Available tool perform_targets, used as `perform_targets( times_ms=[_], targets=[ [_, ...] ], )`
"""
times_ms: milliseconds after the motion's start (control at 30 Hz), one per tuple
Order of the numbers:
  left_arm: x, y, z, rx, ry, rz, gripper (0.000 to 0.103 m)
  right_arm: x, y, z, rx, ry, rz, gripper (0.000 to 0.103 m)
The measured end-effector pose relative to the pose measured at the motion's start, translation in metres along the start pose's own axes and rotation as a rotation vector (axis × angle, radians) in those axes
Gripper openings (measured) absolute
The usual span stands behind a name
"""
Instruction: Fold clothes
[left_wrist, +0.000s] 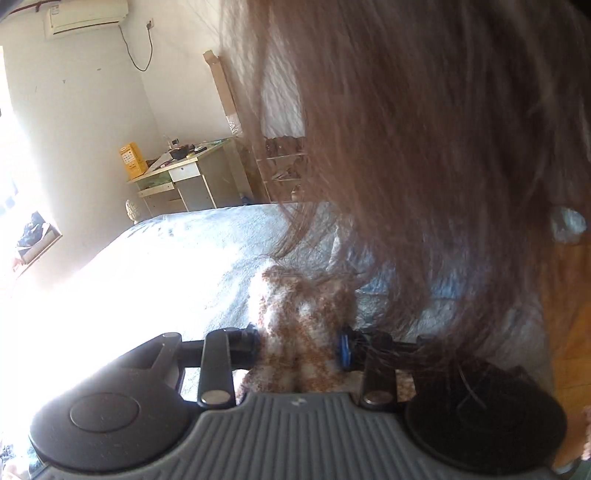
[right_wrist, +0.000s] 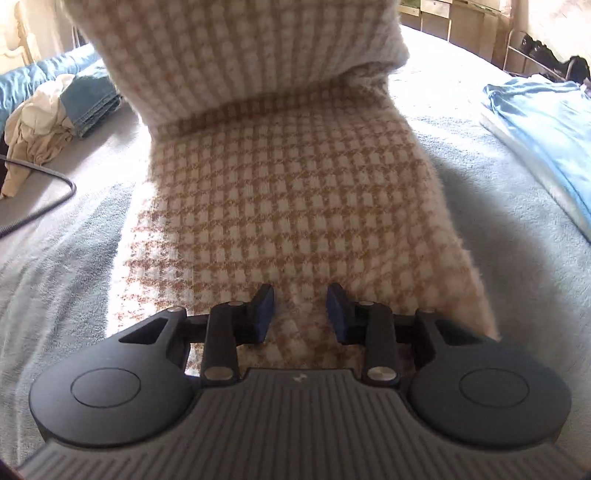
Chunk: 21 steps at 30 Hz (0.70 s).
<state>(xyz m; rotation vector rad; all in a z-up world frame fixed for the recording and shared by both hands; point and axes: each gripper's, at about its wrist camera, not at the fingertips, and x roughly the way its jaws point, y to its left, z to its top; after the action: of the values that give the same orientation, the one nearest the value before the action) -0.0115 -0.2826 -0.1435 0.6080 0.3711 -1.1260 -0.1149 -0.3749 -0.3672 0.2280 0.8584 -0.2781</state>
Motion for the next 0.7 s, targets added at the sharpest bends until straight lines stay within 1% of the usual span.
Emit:
perform_targets(
  times_ms=[100, 200, 333, 433, 500, 600, 667, 700],
  targets=[
    [-0.014, -0.013, 0.000, 0.032, -0.011, -0.017, 0.038, 0.003, -0.002, -0.002, 0.000, 0.004, 0.011, 0.030],
    [-0.023, -0.028, -0.010, 0.057, -0.001, -0.043, 0.038, 0.006, -0.003, -0.005, -0.010, 0.003, 0.020, 0.030],
    [-0.028, -0.050, -0.036, 0.127, 0.018, -0.071, 0.038, 0.008, -0.006, -0.007, -0.003, 0.002, 0.032, 0.030],
    [-0.025, -0.074, -0.063, 0.175, 0.042, -0.099, 0.038, 0.009, -0.007, -0.004, -0.010, 0.001, 0.036, 0.030],
    [-0.018, -0.083, -0.084, 0.218, 0.064, -0.116, 0.038, -0.002, -0.013, -0.004, -0.006, -0.016, 0.062, 0.030],
    [-0.011, -0.096, -0.103, 0.272, 0.079, -0.154, 0.038, -0.024, -0.023, -0.006, -0.003, -0.055, 0.103, 0.031],
    [-0.010, -0.105, -0.109, 0.295, 0.081, -0.181, 0.038, -0.045, -0.033, -0.014, -0.018, -0.078, 0.089, 0.031],
    [-0.007, -0.107, -0.111, 0.300, 0.083, -0.190, 0.038, -0.052, -0.039, -0.018, -0.024, -0.073, 0.070, 0.031]
  ],
)
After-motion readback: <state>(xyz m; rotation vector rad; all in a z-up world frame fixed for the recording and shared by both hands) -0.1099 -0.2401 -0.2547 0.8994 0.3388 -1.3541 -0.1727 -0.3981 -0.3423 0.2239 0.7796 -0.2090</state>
